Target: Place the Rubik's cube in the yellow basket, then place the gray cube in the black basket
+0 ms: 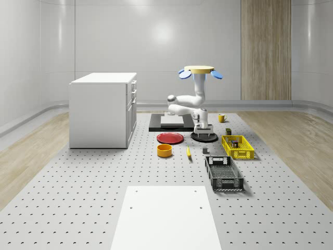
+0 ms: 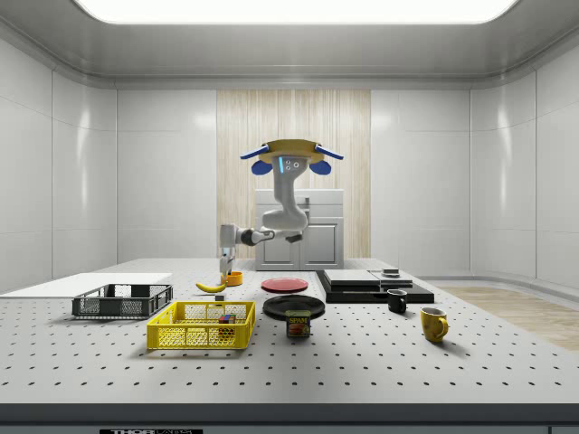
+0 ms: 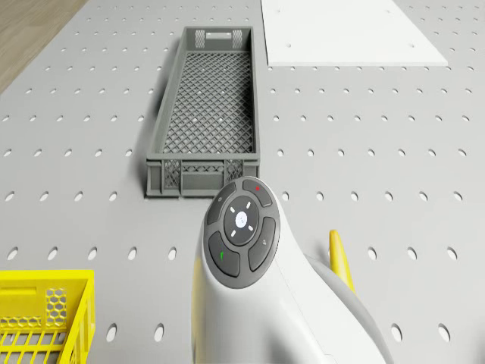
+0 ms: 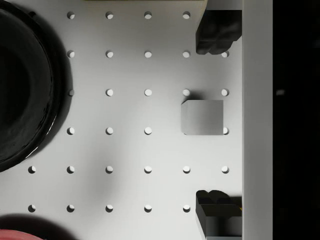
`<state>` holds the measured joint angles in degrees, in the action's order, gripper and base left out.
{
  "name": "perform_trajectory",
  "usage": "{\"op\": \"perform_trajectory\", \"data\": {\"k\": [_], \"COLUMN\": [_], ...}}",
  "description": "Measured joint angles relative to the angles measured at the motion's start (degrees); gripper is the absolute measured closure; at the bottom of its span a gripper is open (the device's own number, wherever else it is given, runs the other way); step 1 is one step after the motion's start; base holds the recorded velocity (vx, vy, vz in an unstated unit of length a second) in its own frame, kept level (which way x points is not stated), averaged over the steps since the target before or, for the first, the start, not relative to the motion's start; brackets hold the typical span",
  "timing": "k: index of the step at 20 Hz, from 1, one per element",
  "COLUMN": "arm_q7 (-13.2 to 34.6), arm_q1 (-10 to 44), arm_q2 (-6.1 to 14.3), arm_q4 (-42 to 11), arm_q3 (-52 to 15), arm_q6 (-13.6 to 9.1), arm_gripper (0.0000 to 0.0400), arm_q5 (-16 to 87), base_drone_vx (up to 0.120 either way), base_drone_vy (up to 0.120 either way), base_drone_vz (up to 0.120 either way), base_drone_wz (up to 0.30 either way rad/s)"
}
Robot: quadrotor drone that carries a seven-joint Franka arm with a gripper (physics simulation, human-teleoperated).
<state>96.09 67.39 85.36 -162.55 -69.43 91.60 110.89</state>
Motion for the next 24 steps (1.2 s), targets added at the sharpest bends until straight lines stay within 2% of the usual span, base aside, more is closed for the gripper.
{"op": "perform_trajectory", "data": {"k": [6, 8, 12, 16, 24], "arm_q7": [0.02, 0.02, 0.03, 0.04, 0.18], "arm_q1": [0.02, 0.03, 0.04, 0.05, 1.58], "arm_q2": [0.05, 0.07, 0.10, 0.13, -0.25], "arm_q4": [0.00, 0.00, 0.01, 0.01, 1.51], "arm_q3": [-0.01, -0.01, -0.02, -0.02, 0.12], "arm_q6": [0.05, 0.06, 0.09, 0.12, 0.34], "arm_gripper": [0.0000, 0.0000, 0.0000, 0.0000, 0.0000], "arm_q5": [-0.02, -0.03, -0.04, -0.06, 0.14], "base_drone_vx": [0.000, 0.000, 0.090, 0.000, 0.000], "base_drone_vy": [0.027, 0.000, 0.000, 0.000, 0.000], "base_drone_vz": [-0.120, -0.020, -0.010, -0.120, 0.000], "base_drone_wz": [0.000, 0.000, 0.000, 0.000, 0.000]}}
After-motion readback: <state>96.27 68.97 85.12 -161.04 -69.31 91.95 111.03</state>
